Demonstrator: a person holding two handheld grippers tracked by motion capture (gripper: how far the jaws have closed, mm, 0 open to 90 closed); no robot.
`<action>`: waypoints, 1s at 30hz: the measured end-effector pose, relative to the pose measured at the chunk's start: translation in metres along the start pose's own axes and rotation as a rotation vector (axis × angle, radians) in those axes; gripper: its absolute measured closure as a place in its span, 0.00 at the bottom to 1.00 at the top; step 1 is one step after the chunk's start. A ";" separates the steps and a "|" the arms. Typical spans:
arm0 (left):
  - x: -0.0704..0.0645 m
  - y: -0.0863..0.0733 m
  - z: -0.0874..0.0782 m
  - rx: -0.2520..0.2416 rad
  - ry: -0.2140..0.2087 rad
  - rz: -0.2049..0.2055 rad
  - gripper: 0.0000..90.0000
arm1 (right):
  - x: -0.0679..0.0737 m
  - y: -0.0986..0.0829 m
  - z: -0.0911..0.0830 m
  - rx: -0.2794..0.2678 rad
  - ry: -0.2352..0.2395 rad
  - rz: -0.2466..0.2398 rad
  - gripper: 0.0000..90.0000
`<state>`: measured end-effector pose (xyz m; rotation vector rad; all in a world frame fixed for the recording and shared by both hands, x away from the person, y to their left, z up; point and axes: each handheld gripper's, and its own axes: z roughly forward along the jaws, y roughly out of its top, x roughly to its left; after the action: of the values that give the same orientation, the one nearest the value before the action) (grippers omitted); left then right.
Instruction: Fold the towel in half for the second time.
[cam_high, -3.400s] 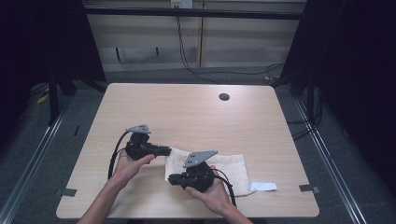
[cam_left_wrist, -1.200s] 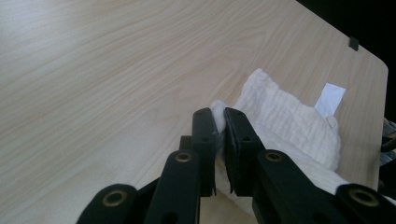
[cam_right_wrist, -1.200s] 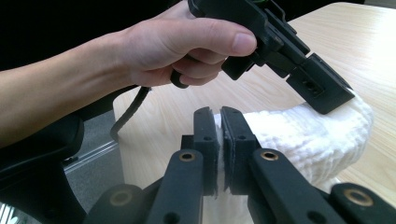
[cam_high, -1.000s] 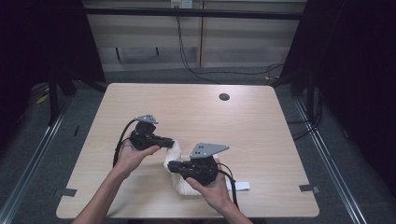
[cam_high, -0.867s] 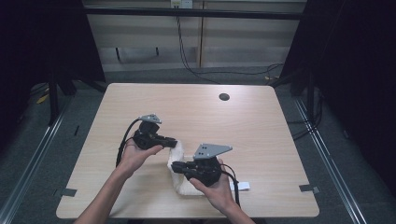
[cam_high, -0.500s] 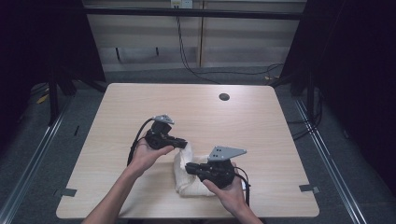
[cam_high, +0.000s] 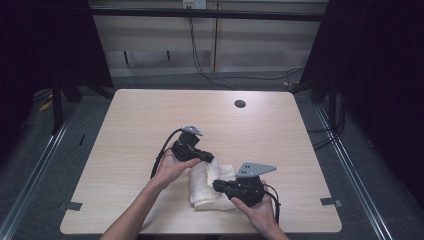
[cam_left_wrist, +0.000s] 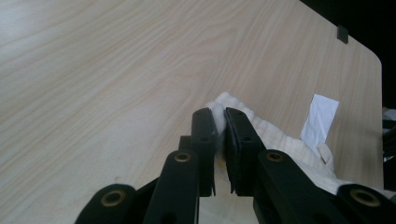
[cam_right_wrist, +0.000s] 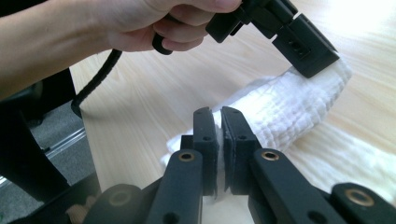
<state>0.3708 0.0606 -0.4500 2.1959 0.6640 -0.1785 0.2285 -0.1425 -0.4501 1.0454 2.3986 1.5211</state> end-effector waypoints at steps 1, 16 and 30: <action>-0.001 0.001 0.002 0.009 0.005 -0.002 0.92 | 0.000 -0.002 -0.002 0.008 -0.004 -0.004 0.95; -0.010 0.004 0.035 0.052 0.011 -0.001 0.93 | -0.008 -0.026 -0.007 0.089 -0.049 0.005 0.93; -0.019 0.010 0.048 0.045 -0.027 0.002 0.78 | -0.015 -0.039 -0.018 0.131 -0.098 0.007 0.83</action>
<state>0.3644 0.0113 -0.4682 2.2333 0.6482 -0.2231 0.2132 -0.1756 -0.4773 1.1259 2.4573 1.2976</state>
